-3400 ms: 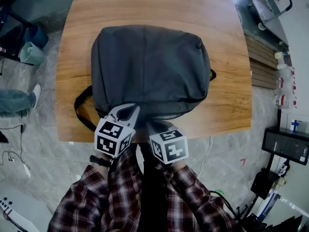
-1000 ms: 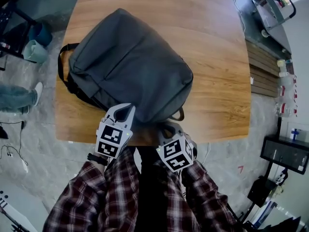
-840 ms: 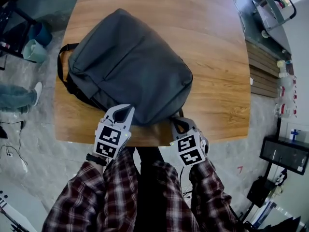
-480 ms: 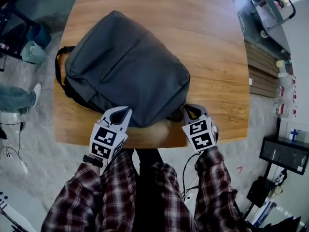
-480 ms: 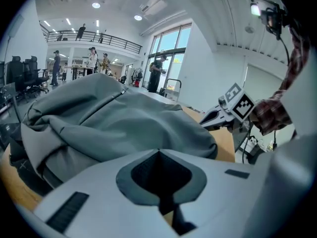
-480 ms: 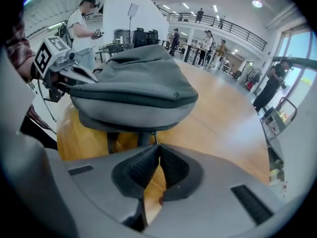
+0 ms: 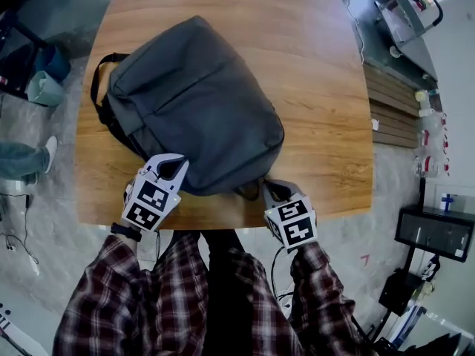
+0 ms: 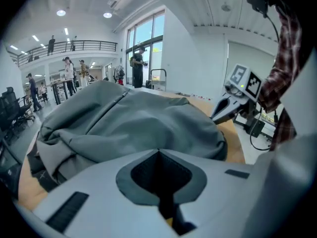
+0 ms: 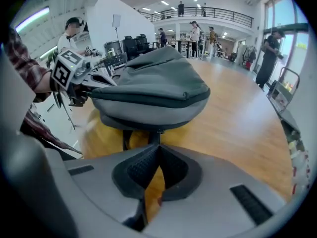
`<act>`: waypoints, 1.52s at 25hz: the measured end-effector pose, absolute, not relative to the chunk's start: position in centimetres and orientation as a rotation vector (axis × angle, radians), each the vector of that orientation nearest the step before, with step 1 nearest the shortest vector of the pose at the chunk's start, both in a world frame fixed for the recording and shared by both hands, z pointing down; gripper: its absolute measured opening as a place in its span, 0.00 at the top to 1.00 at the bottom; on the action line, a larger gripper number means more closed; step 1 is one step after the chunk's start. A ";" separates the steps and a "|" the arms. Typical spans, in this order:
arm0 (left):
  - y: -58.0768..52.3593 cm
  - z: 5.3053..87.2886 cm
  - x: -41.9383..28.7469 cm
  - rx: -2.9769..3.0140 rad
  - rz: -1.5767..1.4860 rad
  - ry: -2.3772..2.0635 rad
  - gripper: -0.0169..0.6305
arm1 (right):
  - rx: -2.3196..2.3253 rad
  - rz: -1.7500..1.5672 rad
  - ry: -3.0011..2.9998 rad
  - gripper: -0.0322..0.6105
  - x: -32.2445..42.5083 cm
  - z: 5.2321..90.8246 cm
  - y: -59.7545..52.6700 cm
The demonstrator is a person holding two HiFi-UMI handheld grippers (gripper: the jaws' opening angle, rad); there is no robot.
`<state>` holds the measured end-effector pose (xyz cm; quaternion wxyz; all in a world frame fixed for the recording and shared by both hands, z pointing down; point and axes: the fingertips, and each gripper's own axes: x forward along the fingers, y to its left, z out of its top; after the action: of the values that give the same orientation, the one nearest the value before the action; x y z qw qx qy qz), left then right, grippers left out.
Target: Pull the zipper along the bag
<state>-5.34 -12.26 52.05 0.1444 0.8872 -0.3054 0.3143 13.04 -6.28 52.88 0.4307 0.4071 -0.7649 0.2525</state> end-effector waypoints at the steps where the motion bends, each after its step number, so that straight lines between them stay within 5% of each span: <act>1: -13.0 52.0 -5.6 2.533 0.938 -0.887 0.96 | 1.019 0.668 -1.923 0.93 12.4 52.9 -5.5; 9: -16.6 41.7 -3.7 2.431 0.566 -1.193 0.96 | 0.922 0.822 -2.065 0.93 3.3 52.9 -1.7; 15: -13.2 46.7 0.1 2.484 0.667 -1.107 0.96 | 0.887 0.832 -2.095 0.93 0.1 52.8 -1.1; 38: -11.4 48.8 -0.4 2.578 0.685 -0.966 0.96 | 0.921 0.343 -1.907 0.93 11.2 53.3 -6.2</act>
<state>-0.36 -11.41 48.83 0.1516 0.8982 -0.3364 0.2387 11.22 -6.15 53.30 0.4778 0.3771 -0.7809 0.1405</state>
